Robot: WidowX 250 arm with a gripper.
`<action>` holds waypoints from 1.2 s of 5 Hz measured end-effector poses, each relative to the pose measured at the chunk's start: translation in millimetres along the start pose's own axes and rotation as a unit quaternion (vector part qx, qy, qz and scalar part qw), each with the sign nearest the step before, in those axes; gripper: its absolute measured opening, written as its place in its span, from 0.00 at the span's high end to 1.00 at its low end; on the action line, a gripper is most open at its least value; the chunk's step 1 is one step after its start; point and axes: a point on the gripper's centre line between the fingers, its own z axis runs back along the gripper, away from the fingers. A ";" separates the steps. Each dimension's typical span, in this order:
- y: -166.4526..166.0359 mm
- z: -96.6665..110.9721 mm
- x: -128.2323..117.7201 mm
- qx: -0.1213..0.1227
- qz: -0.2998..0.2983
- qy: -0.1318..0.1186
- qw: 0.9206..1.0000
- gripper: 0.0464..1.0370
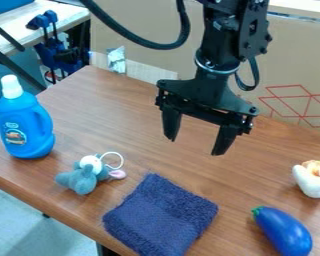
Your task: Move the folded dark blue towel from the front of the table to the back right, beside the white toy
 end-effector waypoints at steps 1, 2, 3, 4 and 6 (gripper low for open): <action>0.6 -7.2 -3.9 0.006 -0.002 0.012 1.000 0.04; 14.8 -17.0 -20.5 0.001 -0.028 0.033 0.999 0.04; 21.0 -20.4 -29.4 -0.016 -0.042 0.035 0.998 0.04; 25.8 -34.4 -40.2 -0.036 -0.026 0.058 0.997 0.04; 12.5 -83.3 -47.8 -0.067 -0.057 0.099 0.991 0.04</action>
